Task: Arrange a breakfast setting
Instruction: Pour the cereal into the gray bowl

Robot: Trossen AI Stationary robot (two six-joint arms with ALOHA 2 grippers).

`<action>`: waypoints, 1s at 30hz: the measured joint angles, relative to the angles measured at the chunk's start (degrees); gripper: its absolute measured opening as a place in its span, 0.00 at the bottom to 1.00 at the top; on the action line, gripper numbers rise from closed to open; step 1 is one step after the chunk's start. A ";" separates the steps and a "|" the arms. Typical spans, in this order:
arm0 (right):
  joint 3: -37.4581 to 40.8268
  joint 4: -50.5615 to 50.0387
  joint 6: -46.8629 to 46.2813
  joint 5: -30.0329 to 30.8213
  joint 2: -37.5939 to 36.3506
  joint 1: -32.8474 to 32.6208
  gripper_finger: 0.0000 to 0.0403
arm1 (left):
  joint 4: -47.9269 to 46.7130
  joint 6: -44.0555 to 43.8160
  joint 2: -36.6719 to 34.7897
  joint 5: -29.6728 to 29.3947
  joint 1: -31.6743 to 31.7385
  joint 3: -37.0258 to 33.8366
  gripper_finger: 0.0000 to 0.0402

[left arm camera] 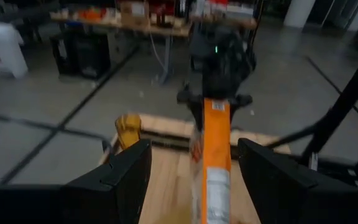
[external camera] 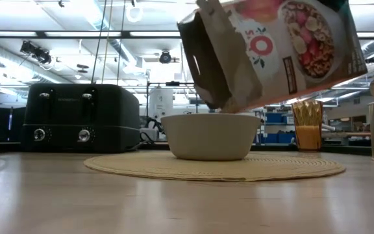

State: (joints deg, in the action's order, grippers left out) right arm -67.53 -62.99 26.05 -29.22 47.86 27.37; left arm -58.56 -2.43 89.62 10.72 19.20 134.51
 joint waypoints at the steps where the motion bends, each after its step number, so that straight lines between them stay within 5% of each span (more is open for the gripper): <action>1: 0.00 0.18 0.00 0.53 0.35 -0.58 0.73 | -1.22 -0.36 0.01 -0.09 -0.35 -0.01 0.60; 14: 0.00 3.51 -1.47 4.18 2.40 -5.59 0.73 | -17.36 -10.44 -1.83 -3.42 -6.19 0.01 0.60; 30: -0.04 2.78 -2.07 6.27 1.70 -5.60 0.73 | -26.62 -22.87 -4.98 -19.52 -18.96 0.01 0.59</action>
State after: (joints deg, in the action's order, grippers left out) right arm -67.57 -60.21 23.99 -22.95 49.56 21.78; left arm -85.18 -25.29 84.64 -8.80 0.24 134.52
